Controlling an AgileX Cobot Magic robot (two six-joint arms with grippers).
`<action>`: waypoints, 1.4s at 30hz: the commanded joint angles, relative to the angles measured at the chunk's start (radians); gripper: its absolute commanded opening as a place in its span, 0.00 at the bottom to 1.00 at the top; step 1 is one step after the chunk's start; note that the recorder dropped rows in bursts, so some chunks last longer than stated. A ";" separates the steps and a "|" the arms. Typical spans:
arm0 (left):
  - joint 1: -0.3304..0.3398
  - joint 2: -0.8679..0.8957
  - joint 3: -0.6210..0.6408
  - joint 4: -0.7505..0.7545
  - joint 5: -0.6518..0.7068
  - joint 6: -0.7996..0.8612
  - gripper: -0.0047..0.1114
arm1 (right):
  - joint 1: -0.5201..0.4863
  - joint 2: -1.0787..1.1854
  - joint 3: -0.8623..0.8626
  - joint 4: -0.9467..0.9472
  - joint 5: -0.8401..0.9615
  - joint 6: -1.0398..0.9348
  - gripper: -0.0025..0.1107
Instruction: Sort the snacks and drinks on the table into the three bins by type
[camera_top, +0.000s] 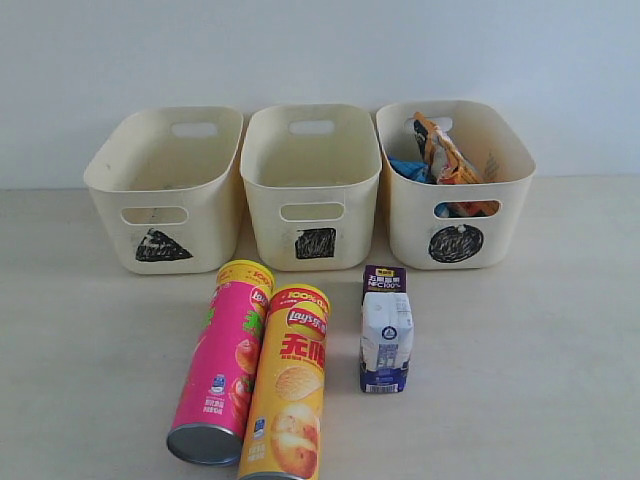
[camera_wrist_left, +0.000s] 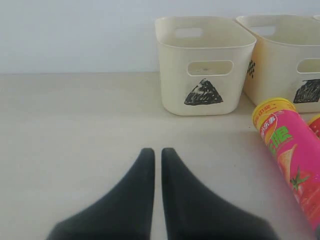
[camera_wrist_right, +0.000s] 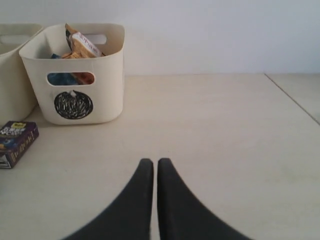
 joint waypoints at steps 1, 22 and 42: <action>0.003 -0.003 -0.003 -0.003 -0.006 -0.005 0.07 | -0.004 -0.008 0.050 -0.004 -0.012 0.008 0.02; -0.003 -0.003 -0.003 -0.003 -0.006 -0.005 0.07 | -0.004 -0.008 0.050 -0.004 -0.002 0.008 0.02; -0.003 -0.003 -0.003 -0.104 -0.768 -0.304 0.07 | -0.004 -0.008 0.050 -0.004 -0.004 0.008 0.02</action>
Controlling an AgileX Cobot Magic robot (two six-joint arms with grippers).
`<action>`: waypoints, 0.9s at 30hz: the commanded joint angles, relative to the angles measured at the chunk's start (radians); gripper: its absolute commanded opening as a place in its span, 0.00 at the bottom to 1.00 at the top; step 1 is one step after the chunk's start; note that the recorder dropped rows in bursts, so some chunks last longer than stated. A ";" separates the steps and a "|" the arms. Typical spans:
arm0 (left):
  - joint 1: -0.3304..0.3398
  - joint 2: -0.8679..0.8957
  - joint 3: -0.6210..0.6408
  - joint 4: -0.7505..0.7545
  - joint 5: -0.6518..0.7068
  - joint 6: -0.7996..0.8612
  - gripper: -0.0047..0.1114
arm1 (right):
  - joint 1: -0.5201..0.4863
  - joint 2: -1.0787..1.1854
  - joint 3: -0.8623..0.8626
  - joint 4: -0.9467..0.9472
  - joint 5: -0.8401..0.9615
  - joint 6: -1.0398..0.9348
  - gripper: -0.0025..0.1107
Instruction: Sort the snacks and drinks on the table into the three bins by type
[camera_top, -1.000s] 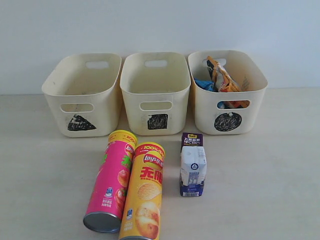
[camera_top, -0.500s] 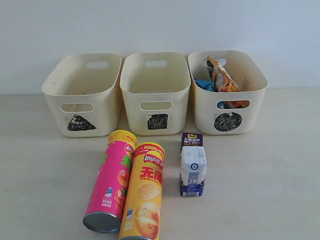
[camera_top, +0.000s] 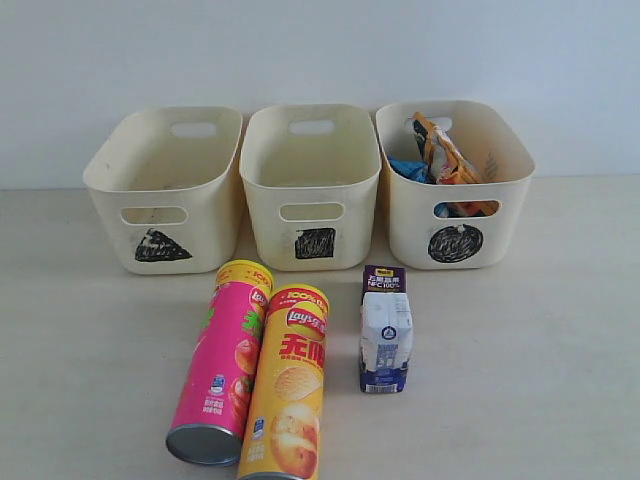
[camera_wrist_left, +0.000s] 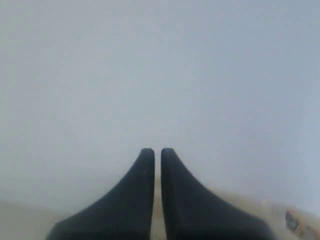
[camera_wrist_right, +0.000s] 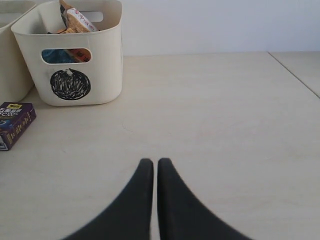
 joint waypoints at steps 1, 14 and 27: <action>-0.003 -0.003 -0.017 -0.015 -0.248 -0.159 0.07 | -0.004 -0.006 0.004 -0.004 -0.006 0.000 0.02; -0.003 0.577 -0.438 0.214 -0.079 -0.173 0.07 | -0.004 -0.006 0.004 -0.004 -0.004 0.000 0.02; -0.036 1.009 -0.821 0.438 0.485 -0.078 0.07 | -0.004 -0.006 0.004 -0.004 -0.004 0.000 0.02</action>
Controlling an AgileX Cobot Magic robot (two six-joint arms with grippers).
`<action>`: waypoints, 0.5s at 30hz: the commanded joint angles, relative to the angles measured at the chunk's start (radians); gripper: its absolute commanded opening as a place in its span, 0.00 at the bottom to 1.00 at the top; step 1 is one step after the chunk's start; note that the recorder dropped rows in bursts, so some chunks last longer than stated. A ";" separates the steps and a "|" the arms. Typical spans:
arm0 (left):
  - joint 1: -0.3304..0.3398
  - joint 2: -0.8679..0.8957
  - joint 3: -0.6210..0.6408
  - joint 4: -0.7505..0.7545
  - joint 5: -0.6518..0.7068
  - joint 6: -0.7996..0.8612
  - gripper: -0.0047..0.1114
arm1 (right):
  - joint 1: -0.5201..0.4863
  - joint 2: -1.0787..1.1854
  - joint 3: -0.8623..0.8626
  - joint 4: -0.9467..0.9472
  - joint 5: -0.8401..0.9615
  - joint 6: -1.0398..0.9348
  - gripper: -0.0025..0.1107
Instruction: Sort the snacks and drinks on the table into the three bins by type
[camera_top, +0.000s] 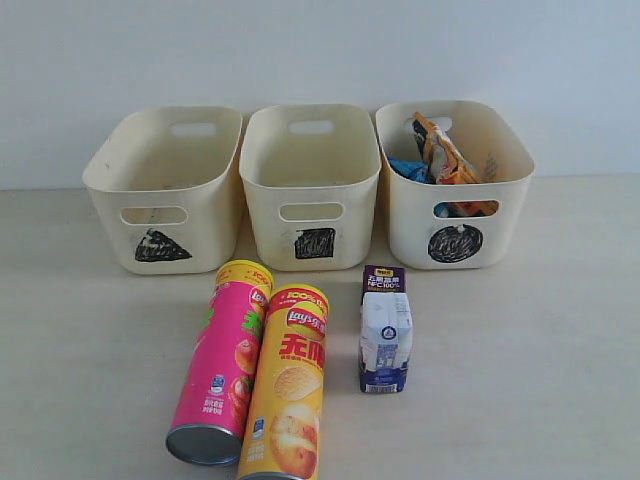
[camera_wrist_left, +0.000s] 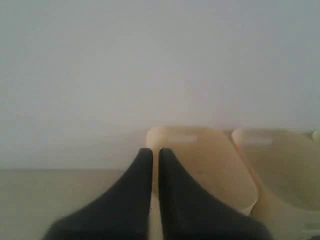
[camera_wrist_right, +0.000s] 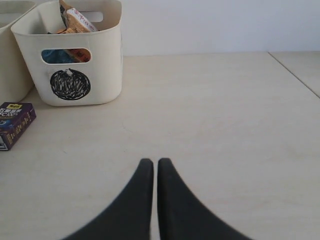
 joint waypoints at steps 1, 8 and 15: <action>-0.052 0.089 -0.109 0.007 0.267 0.133 0.07 | -0.004 -0.006 0.004 -0.004 -0.004 0.000 0.02; -0.178 0.200 -0.251 -0.200 0.618 0.403 0.07 | -0.004 -0.006 0.004 -0.004 -0.004 0.000 0.02; -0.294 0.315 -0.291 -0.226 0.763 0.414 0.07 | -0.004 -0.006 0.004 -0.004 -0.004 0.000 0.02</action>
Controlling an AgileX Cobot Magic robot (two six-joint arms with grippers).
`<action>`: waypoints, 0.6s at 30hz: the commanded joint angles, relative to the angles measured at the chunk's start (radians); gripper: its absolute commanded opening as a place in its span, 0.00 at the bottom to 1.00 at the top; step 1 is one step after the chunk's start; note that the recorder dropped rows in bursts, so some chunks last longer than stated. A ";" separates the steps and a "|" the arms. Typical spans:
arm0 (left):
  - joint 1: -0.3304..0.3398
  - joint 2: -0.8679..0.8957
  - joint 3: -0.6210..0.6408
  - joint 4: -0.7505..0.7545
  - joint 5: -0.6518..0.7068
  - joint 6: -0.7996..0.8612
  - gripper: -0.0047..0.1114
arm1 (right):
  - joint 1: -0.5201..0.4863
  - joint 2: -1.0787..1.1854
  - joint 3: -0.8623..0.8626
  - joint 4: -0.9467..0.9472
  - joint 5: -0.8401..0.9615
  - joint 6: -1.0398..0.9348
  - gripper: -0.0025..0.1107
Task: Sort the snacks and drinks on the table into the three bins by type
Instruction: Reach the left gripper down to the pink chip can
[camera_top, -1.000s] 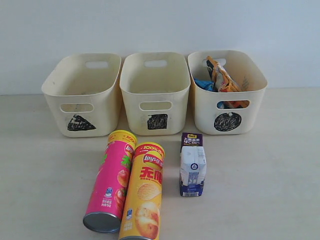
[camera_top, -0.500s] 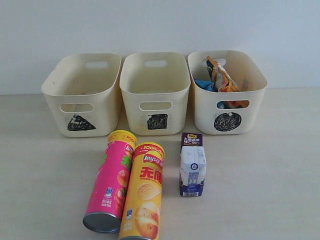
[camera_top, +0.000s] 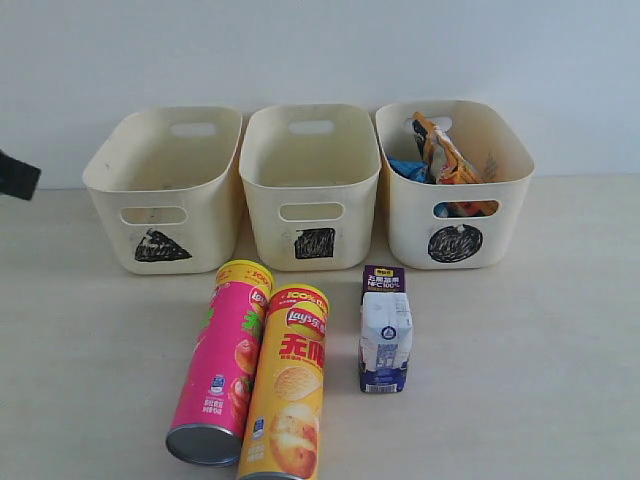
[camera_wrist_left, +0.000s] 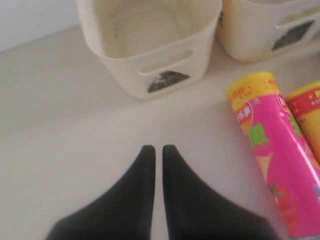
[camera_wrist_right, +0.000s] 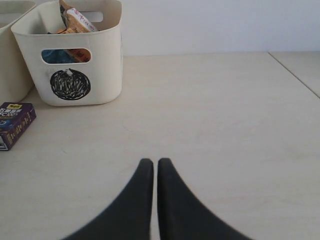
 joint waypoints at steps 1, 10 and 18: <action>-0.070 0.082 -0.034 -0.023 0.088 -0.007 0.07 | -0.004 -0.006 0.004 -0.004 -0.004 0.000 0.02; -0.139 0.250 -0.053 -0.126 0.029 -0.065 0.21 | -0.004 -0.006 0.004 -0.004 -0.004 0.000 0.02; -0.142 0.389 -0.053 -0.247 -0.109 -0.009 0.70 | -0.004 -0.006 0.004 -0.004 -0.004 0.000 0.02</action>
